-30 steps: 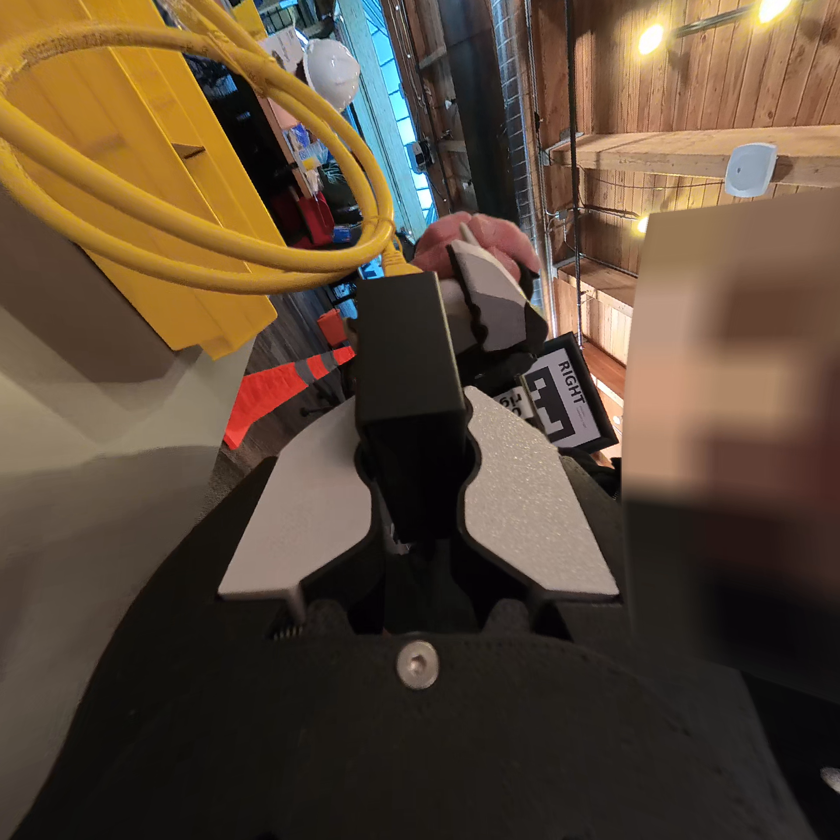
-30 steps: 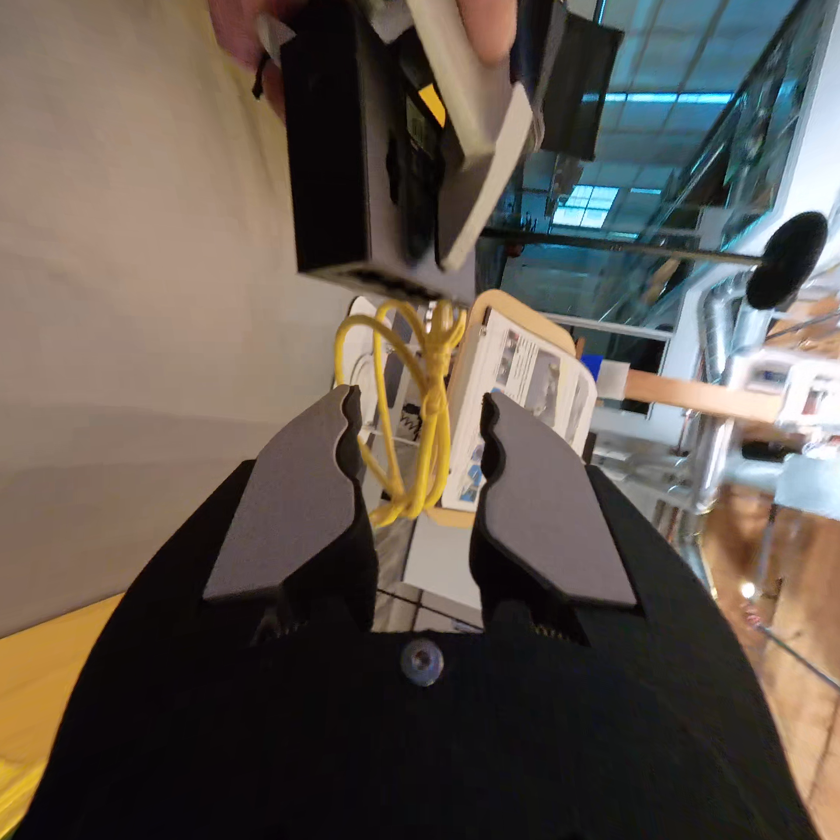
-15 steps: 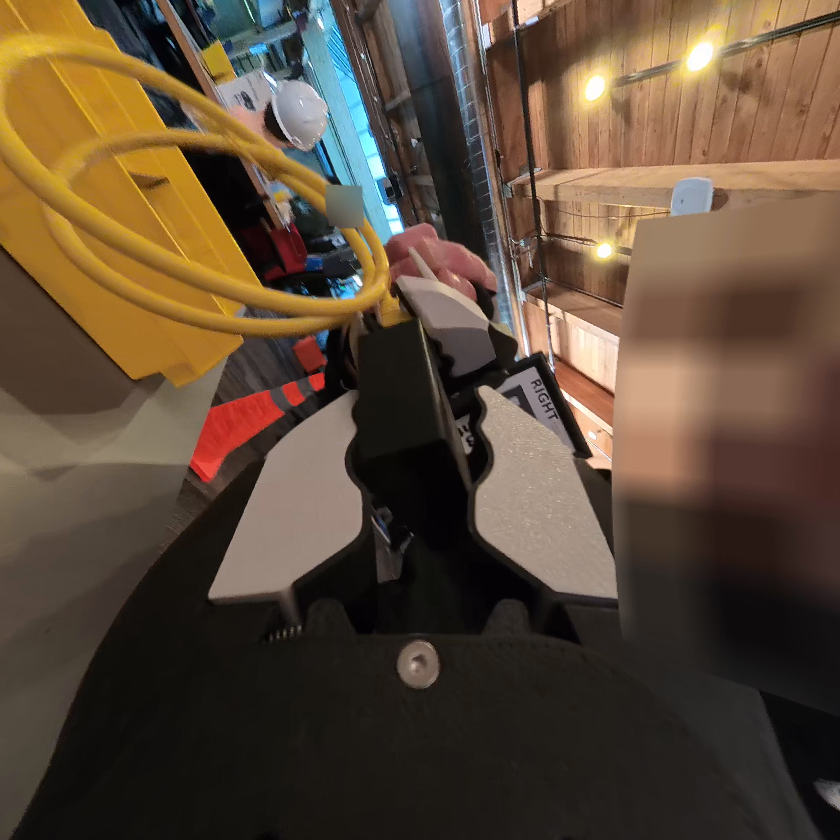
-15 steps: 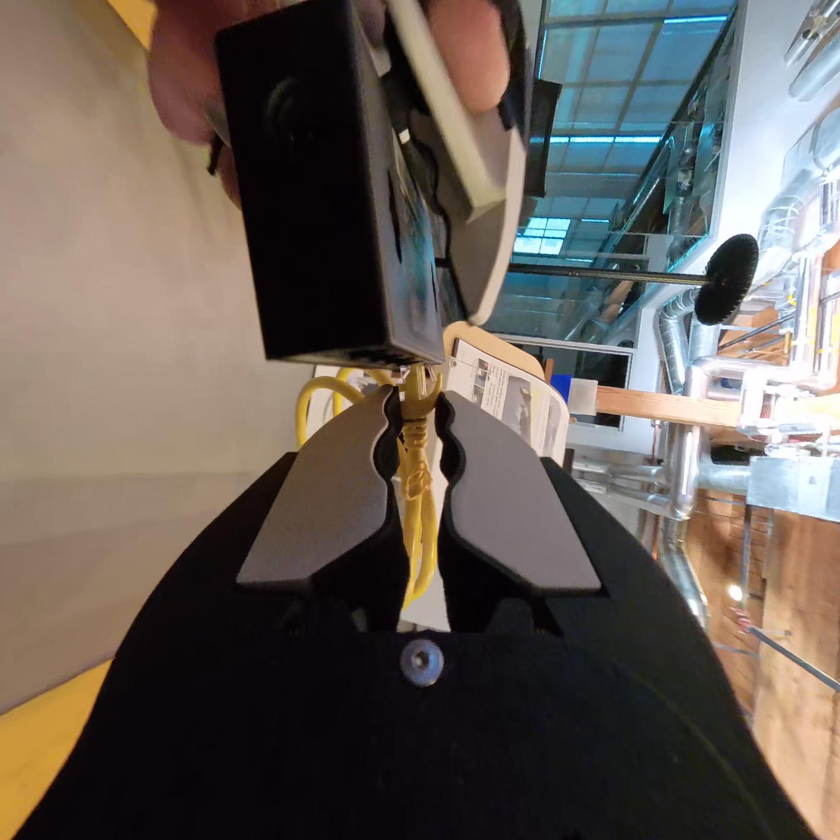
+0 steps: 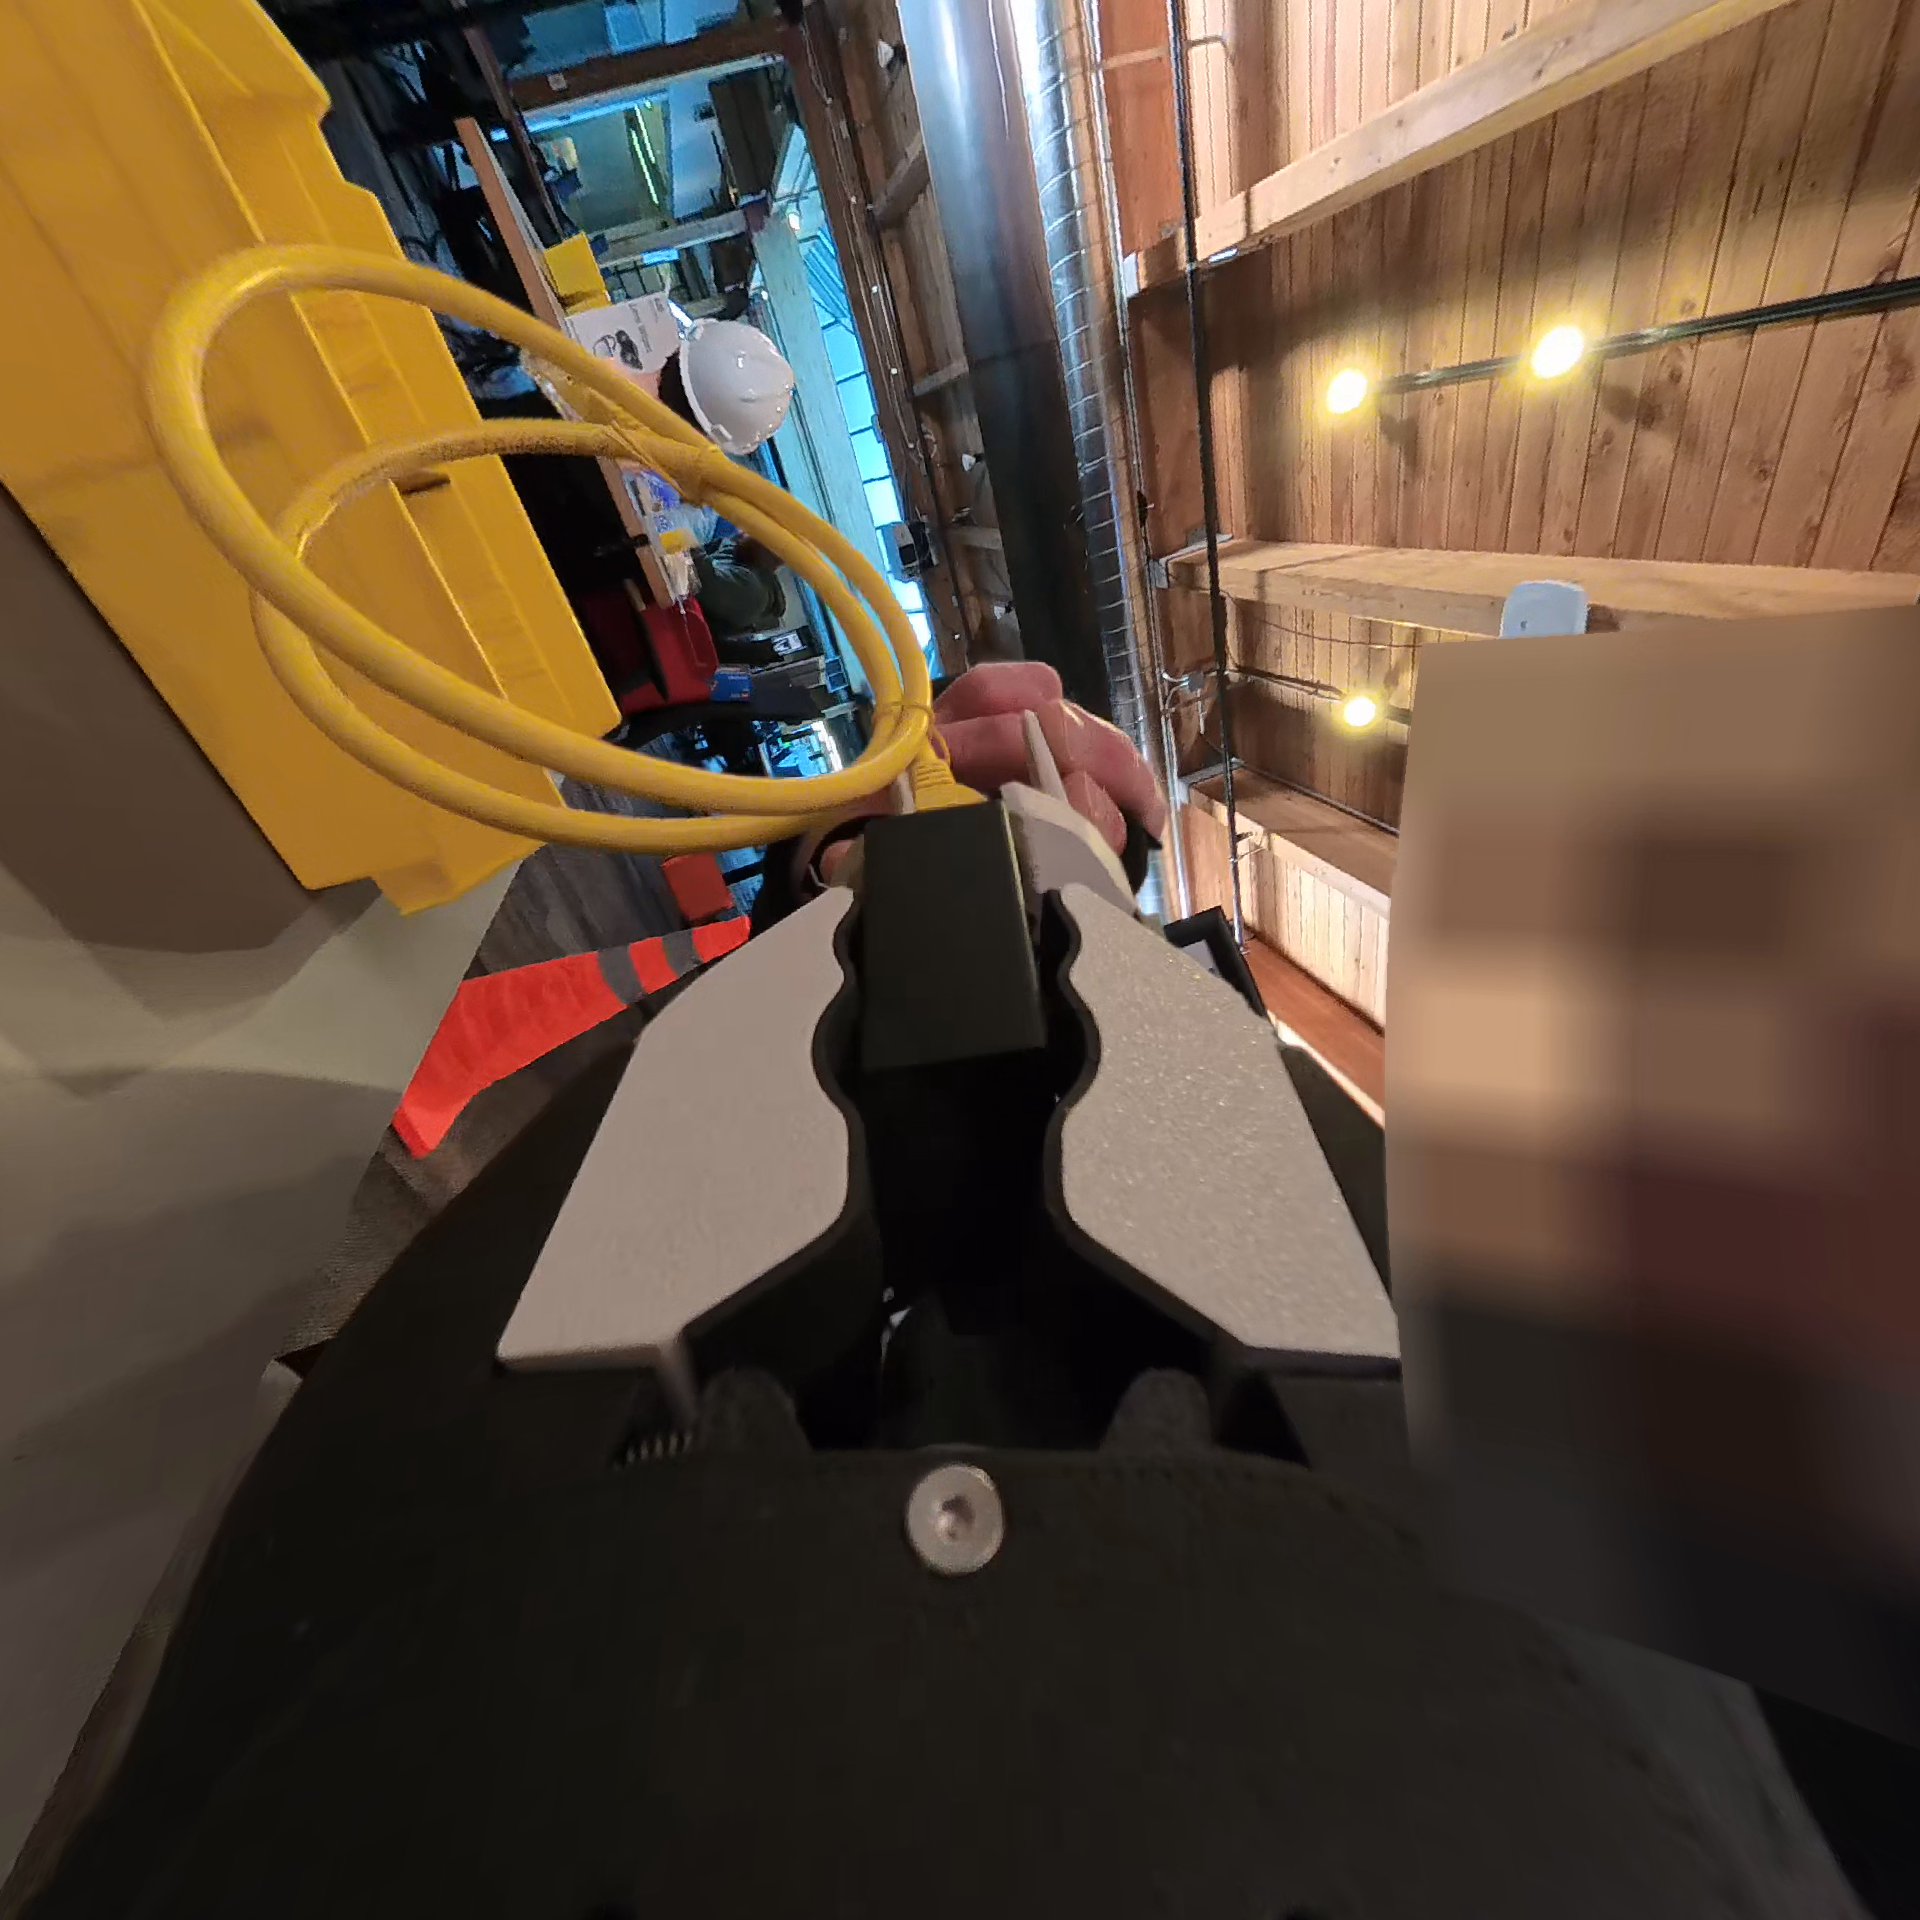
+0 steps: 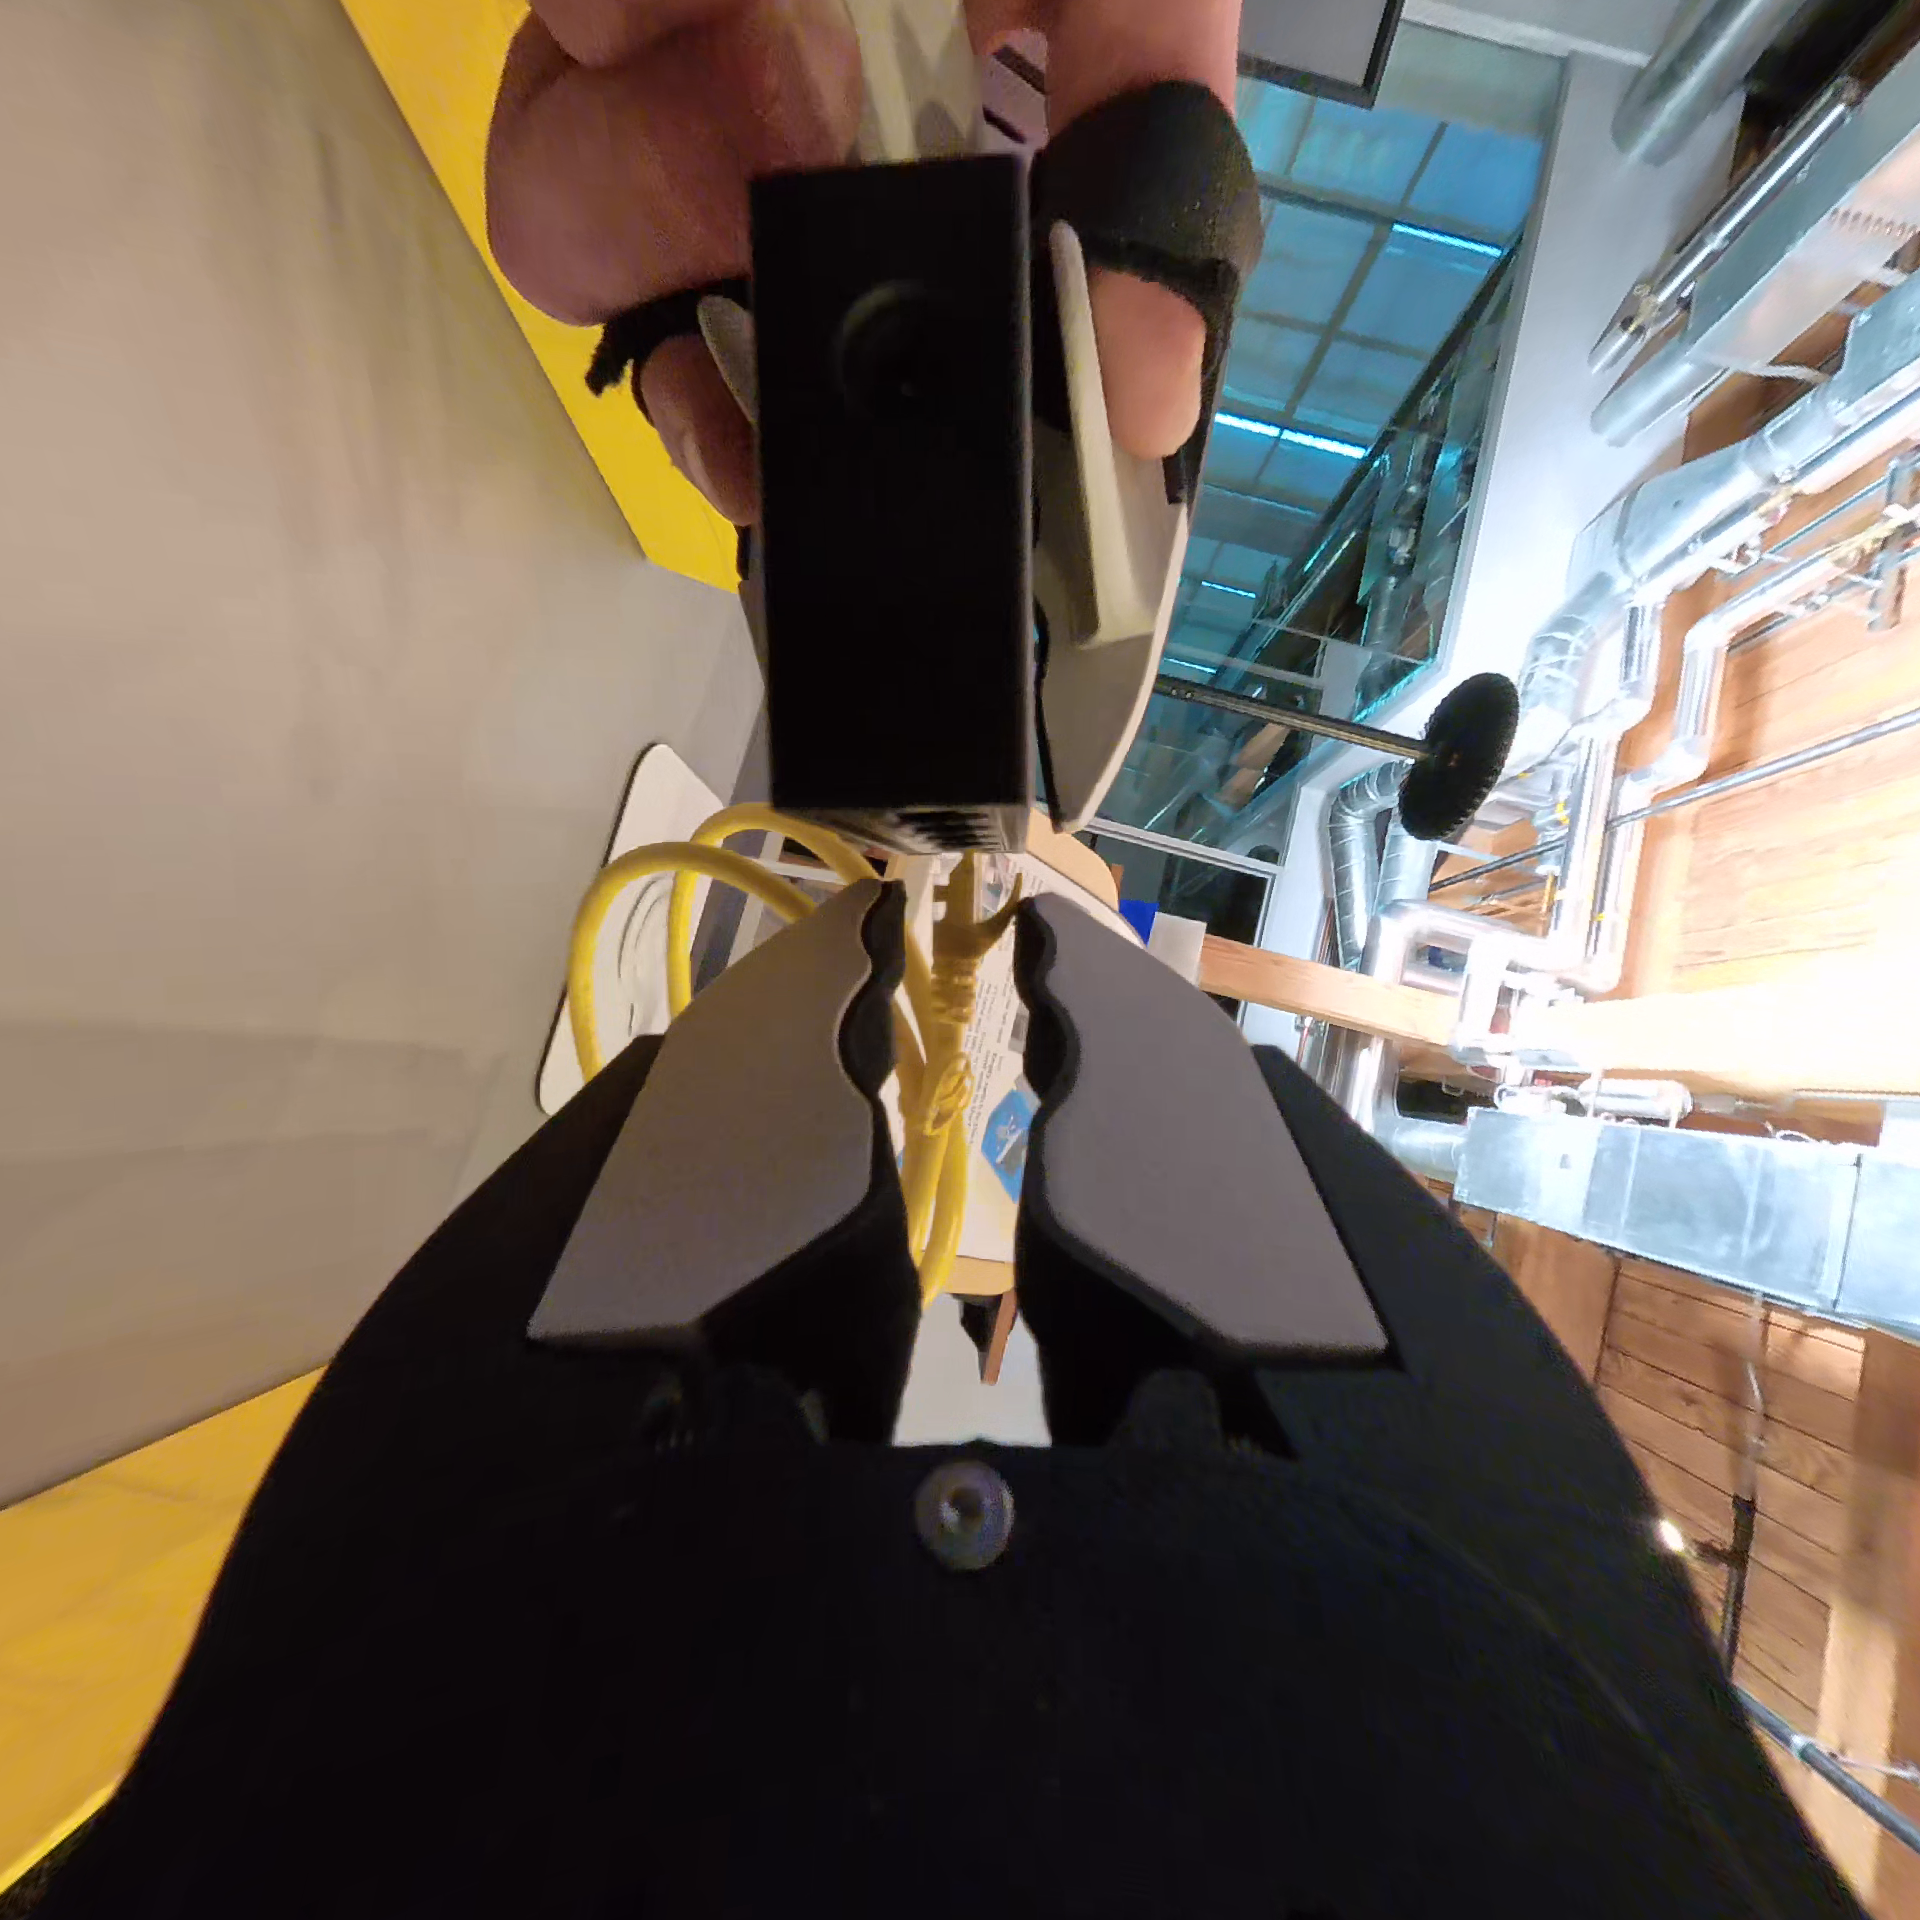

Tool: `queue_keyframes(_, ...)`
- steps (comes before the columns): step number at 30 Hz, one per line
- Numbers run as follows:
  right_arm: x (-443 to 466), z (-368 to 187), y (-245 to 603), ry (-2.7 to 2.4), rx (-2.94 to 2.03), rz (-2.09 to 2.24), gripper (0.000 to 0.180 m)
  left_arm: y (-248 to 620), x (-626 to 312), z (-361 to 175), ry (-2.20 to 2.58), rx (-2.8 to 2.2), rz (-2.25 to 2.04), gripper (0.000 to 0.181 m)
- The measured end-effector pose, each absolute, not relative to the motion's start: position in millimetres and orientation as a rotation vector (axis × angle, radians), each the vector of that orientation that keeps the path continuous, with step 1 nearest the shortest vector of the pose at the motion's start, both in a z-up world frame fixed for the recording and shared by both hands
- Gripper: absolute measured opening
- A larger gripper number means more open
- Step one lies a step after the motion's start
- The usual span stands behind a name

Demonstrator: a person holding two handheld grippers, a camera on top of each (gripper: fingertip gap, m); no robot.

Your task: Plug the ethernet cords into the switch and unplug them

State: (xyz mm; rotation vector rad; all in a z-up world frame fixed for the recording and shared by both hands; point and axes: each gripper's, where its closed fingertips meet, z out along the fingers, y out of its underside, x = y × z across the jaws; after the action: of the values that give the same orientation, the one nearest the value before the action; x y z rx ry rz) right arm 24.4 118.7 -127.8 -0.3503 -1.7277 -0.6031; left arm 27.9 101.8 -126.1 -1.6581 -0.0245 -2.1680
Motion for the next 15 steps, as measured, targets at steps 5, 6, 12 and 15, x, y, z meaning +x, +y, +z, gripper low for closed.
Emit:
queue_keyframes(5,24,-128,119,-1.765,-0.32,-0.634,0.015,102,29,-129,-0.032,-1.679,-2.169,0.03)
queue_keyframes(6,24,-129,119,-1.77,-0.301,-0.645,0.015,103,29,-129,-0.037,-1.682,-2.166,0.03)
queue_keyframes(12,22,-138,118,-1.838,-0.288,-0.647,0.016,101,32,-135,-0.053,-1.709,-2.176,0.03)
queue_keyframes(15,22,-134,118,-1.83,-0.308,-0.633,0.015,101,33,-131,-0.052,-1.687,-2.184,0.03)
